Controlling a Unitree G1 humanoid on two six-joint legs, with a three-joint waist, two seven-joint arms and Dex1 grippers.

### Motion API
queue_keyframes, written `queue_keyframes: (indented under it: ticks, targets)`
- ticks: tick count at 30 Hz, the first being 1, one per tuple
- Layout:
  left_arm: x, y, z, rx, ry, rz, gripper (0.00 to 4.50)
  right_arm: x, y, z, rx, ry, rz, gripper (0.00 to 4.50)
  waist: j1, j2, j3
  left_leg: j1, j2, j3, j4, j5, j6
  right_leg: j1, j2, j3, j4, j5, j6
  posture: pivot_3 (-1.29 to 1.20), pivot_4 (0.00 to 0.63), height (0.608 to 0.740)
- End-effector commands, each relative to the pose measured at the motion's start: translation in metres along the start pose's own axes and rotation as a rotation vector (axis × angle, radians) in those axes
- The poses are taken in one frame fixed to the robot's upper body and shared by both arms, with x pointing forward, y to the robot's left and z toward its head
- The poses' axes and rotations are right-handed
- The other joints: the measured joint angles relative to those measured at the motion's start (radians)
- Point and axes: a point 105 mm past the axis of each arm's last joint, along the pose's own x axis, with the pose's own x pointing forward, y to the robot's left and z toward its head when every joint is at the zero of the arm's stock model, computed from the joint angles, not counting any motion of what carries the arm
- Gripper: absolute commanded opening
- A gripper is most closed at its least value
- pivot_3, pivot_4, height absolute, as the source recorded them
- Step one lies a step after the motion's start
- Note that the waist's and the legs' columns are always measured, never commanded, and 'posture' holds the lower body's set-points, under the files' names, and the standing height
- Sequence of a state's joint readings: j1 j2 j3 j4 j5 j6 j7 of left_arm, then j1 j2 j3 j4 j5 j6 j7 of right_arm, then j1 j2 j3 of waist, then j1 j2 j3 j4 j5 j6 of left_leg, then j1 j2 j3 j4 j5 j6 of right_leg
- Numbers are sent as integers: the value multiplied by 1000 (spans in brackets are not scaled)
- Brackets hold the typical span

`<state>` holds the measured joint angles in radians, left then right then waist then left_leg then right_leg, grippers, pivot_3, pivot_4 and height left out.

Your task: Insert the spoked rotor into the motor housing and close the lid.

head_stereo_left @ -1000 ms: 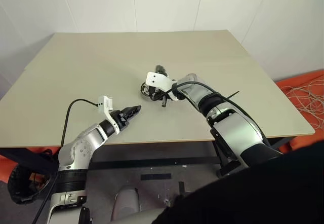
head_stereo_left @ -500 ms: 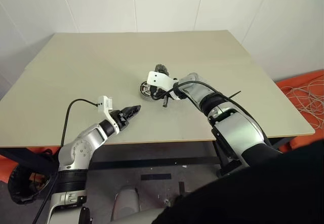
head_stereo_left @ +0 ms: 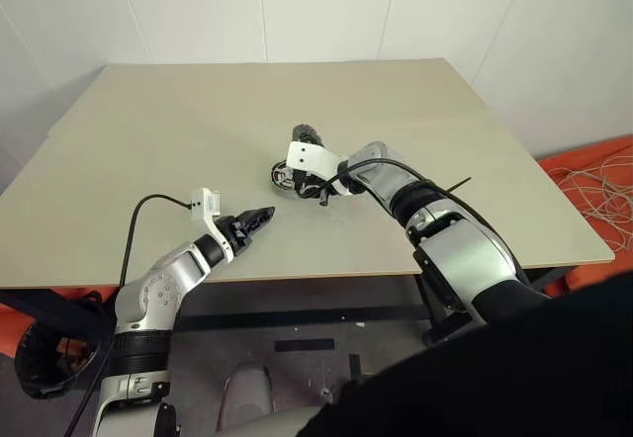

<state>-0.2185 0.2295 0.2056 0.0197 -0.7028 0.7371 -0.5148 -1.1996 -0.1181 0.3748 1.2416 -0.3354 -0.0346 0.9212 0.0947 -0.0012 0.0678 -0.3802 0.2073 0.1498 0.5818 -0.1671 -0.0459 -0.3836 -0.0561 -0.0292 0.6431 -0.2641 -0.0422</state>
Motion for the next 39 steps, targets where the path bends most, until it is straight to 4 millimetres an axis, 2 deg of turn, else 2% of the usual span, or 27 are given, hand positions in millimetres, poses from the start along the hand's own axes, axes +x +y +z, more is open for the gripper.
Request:
queue_keyframes:
  ticks: [1, 23, 26, 31, 39]
  targets:
    - [0, -5, 11, 31, -42, -17, 2549, -6, -10, 17, -34, -41, -34, 2120, 0, 0, 0, 0, 0, 0, 0, 0, 0, 0, 0, 0, 0, 0, 0, 0, 0, 740]
    - [-3, -4, 11, 33, -49, -4, 2549, 10, -2, 14, 25, -11, -60, 2120, -2, 0, 0, 1, 0, 0, 0, 0, 0, 0, 0, 0, 1, 0, -1, 0, 0, 740]
    - [-2, -5, 11, 34, -49, -3, 2549, 9, -4, 12, 37, -6, -75, 1572, -2, 0, 0, 1, 0, 0, 0, 0, 0, 0, 0, 0, 1, 0, -1, 0, 0, 740]
    - [-1, -4, 11, 35, -48, -2, 2549, 7, -8, 12, 38, -3, -95, 10, 1, 0, 0, 0, 0, 0, 0, 0, 0, 0, 0, 0, 1, 0, -1, 0, 0, 740]
    - [0, -4, 12, 35, -51, 1, 2549, 4, -10, 13, 28, -5, -98, 10, 1, 1, 0, 0, 0, 0, 0, 0, 0, 0, 0, 0, 0, 0, -1, 0, 0, 740]
